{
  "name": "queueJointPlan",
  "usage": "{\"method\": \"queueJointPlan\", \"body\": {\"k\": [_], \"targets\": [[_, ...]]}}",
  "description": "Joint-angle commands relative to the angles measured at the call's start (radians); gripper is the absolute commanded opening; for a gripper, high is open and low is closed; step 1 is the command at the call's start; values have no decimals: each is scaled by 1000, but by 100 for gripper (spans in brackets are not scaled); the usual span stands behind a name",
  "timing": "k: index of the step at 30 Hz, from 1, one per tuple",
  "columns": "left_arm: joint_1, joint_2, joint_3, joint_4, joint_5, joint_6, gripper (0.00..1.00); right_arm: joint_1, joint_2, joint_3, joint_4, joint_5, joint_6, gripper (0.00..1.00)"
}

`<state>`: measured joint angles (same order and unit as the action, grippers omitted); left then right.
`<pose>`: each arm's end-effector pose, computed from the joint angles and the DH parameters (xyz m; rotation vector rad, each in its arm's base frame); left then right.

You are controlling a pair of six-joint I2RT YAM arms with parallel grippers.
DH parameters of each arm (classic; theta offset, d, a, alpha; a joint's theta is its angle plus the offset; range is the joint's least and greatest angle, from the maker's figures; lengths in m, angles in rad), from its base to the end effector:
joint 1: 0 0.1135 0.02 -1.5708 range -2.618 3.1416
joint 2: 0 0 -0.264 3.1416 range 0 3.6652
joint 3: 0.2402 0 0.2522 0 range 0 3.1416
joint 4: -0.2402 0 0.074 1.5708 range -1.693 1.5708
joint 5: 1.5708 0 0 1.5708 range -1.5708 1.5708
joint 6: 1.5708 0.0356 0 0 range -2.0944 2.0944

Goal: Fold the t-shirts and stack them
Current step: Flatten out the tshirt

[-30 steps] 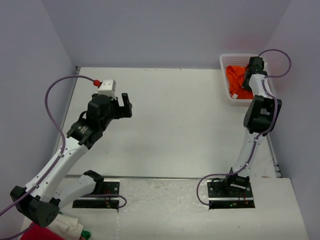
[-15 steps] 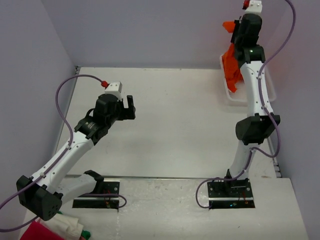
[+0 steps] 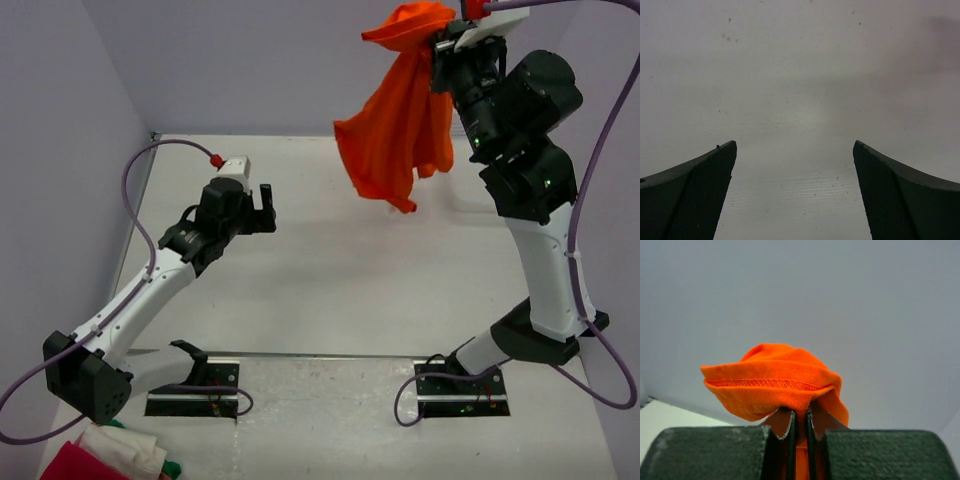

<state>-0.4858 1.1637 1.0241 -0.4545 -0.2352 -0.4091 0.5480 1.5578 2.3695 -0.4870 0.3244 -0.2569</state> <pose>0.2306 -0.1124 0.3205 -0.0525 2.1576 -0.2657 0.2140 0.1173 0.6309 -0.2244 1.2437 0.0492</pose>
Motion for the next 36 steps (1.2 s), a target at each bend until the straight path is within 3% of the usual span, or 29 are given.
{"method": "queueJointPlan", "body": {"k": [1,4,7,8,11,13,18,20,22,26,36], "targets": [[-5,-62,47,-24,8,-17,98,87,-39,-9,-13,27,-61,0],[-5,-107,24,-23,66,-14,100,115,-70,-32,-60,-7,-7,0],[-4,-154,-31,71,250,-13,100,130,-108,-128,-88,-37,47,0],[-4,-159,-45,101,380,-31,100,133,-117,-154,-84,-45,57,0],[-4,-171,-122,250,595,-98,100,150,-133,-208,-99,-41,70,0],[0,-205,-217,449,681,-149,100,158,-130,-194,-119,-32,80,0],[0,-177,-373,995,985,-442,96,168,-142,-167,-148,16,73,0],[-2,-153,-392,1097,1036,-515,85,170,-122,-103,-183,42,56,0],[-2,-148,-374,1055,1028,-501,79,170,-107,-34,-208,56,39,0],[-4,-95,-363,1112,1093,-514,88,170,-107,-26,-216,64,41,0],[-13,123,-317,1218,1074,-511,88,219,-88,22,-254,48,67,0]]}}
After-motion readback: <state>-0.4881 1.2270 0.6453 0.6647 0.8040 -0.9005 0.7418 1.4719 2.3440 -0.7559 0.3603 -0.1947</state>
